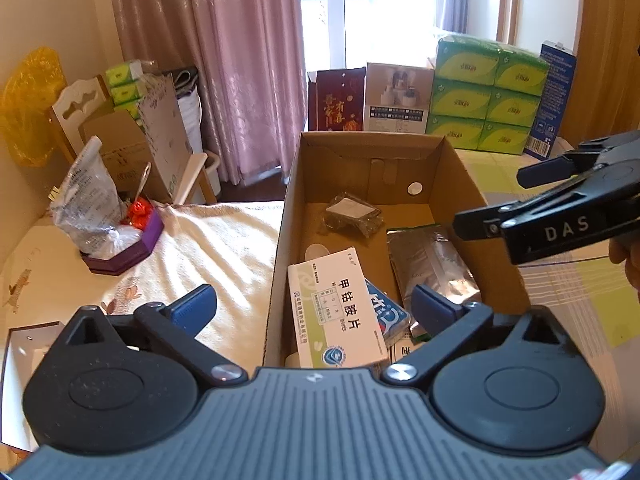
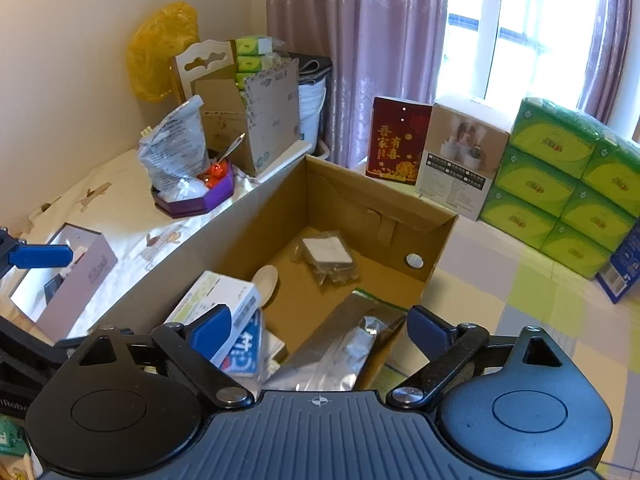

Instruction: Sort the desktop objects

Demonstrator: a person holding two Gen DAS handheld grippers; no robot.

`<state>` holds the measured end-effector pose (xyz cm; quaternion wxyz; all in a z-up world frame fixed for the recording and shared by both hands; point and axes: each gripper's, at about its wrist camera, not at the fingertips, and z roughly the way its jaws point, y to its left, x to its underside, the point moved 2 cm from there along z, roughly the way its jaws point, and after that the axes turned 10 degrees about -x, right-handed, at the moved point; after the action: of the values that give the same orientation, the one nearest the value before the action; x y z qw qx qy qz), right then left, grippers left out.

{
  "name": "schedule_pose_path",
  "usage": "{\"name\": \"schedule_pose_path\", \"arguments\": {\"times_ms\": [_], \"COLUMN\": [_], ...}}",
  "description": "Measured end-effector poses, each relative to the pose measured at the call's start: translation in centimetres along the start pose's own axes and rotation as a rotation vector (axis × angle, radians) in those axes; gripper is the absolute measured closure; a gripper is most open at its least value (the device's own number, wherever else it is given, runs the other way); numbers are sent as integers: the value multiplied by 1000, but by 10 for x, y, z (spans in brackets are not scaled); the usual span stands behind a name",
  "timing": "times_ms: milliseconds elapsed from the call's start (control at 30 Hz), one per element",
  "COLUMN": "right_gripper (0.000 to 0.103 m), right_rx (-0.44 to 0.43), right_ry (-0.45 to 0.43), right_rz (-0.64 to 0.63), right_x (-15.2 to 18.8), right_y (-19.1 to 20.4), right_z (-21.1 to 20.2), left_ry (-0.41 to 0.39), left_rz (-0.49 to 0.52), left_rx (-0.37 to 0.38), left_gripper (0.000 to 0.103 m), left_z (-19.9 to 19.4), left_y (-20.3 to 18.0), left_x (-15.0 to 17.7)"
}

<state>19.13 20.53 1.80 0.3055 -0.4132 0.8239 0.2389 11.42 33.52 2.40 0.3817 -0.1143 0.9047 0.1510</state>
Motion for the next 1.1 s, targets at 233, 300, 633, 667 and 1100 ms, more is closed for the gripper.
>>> {"name": "schedule_pose_path", "arguments": {"times_ms": [233,300,633,667,1100], "right_gripper": [6,4,2,2,2], "right_rx": [6,4,4,7,21], "right_ry": [-11,-14,-6,-3,-21], "right_rz": [-10,-4,18,15,64], "right_x": [15,21,67,72,116], "right_y": [18,24,61,65,81], "right_z": [-37,-48,-93,-97,-135], "left_ry": [-27,-31,2,4,8], "left_rz": [-20,-32,-131,-133,-137], "left_rx": [4,0,-12,-14,-24], "left_gripper": [1,1,1,1,1], "left_z": [-38,-50,-98,-103,-151], "left_y": [-1,-1,4,4,-1], "left_x": [10,13,41,45,91]}}
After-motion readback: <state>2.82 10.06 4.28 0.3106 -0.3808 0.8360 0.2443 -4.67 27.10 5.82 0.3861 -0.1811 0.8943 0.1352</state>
